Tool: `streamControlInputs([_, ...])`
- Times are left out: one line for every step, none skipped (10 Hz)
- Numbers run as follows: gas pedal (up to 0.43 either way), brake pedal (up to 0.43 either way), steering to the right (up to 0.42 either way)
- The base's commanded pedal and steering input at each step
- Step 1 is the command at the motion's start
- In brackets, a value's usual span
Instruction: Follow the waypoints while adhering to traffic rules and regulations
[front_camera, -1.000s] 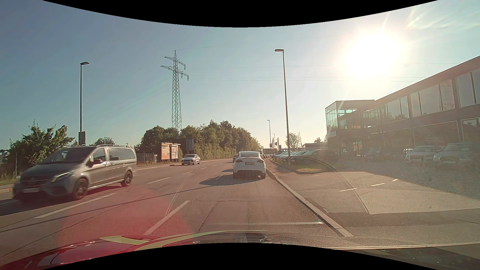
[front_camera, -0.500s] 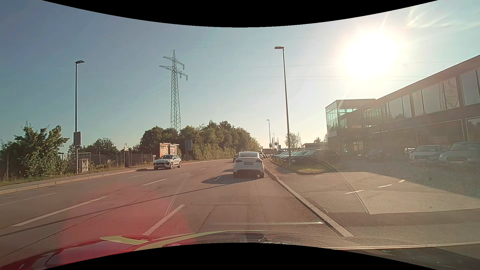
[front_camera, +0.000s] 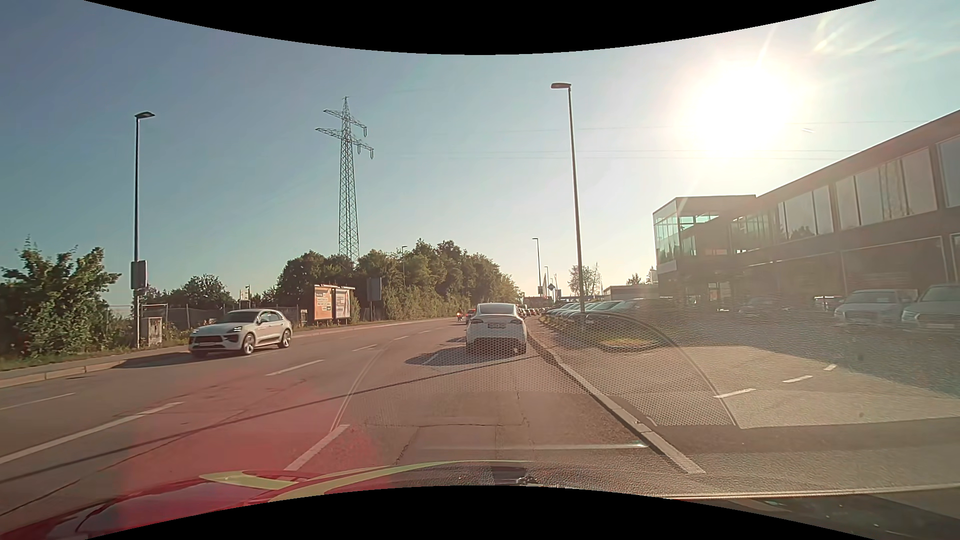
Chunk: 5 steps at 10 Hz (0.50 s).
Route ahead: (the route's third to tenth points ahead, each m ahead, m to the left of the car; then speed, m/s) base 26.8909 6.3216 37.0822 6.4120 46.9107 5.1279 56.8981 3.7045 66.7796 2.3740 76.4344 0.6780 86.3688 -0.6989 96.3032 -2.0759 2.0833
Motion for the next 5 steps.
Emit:
streamControlInputs([0.000, 0.000, 0.013])
streamControlInputs([0.000, 0.000, 0.013])
streamControlInputs([0.000, 0.000, 0.013])
streamControlInputs([0.000, 0.000, 0.013])
streamControlInputs([0.000, 0.000, 0.012])
